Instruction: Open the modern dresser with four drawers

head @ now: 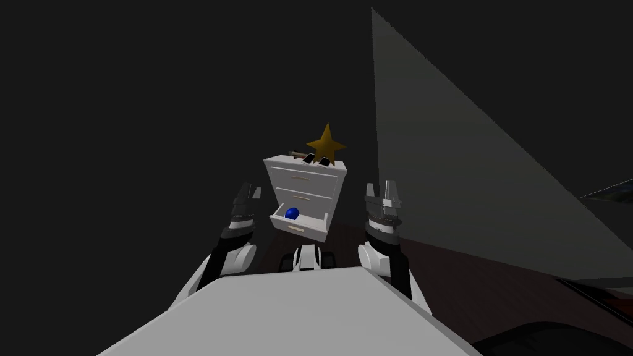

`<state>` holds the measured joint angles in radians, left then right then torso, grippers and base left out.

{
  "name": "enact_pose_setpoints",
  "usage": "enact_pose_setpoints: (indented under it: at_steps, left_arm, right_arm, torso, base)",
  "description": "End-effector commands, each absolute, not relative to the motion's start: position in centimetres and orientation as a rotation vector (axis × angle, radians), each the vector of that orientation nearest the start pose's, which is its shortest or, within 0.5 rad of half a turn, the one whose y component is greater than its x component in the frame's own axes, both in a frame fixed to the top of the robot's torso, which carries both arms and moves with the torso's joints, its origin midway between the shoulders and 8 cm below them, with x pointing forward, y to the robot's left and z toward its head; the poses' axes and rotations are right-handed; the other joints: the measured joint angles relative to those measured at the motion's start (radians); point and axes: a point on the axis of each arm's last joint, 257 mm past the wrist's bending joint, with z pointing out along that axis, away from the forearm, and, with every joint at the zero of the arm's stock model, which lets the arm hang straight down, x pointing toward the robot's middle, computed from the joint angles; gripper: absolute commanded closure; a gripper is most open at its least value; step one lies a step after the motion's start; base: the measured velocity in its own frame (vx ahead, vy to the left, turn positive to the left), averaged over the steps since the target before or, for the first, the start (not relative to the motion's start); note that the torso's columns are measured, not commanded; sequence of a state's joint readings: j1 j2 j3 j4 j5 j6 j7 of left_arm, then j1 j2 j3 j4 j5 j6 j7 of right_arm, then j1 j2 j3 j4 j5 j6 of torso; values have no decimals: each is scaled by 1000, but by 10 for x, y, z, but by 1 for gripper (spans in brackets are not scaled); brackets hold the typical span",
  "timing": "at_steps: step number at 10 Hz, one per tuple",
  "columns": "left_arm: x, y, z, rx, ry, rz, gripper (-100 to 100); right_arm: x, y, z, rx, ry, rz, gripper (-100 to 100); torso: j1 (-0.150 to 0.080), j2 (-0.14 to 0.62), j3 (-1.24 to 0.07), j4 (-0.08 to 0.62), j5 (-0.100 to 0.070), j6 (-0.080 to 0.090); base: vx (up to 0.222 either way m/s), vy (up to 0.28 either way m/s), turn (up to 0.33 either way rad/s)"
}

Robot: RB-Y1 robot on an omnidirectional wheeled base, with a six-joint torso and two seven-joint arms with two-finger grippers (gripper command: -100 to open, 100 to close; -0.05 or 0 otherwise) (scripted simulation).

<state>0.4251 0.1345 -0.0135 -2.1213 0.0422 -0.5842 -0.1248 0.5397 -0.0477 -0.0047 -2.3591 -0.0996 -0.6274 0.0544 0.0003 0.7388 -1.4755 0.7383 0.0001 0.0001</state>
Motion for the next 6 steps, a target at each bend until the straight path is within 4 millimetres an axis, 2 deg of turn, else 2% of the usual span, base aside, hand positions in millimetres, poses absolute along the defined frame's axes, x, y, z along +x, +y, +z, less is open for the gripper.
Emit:
enact_pose_setpoints:
  at_steps: [1, 6]
  left_arm:
    - [381, 265, -34, -566, 788, -1234, -100]
    - [406, 262, -97, -639, 905, -1207, -100]
  right_arm:
    - [300, -284, 69, 530, 483, 1334, 0]
    - [300, -284, 69, 530, 483, 1334, 0]
  torso:
    - [0, -1, 0, 0, 0, 0]
    - [0, 0, 0, 0, 0, 0]
  base:
    - [55, -10, -47]
    - [56, -8, -48]
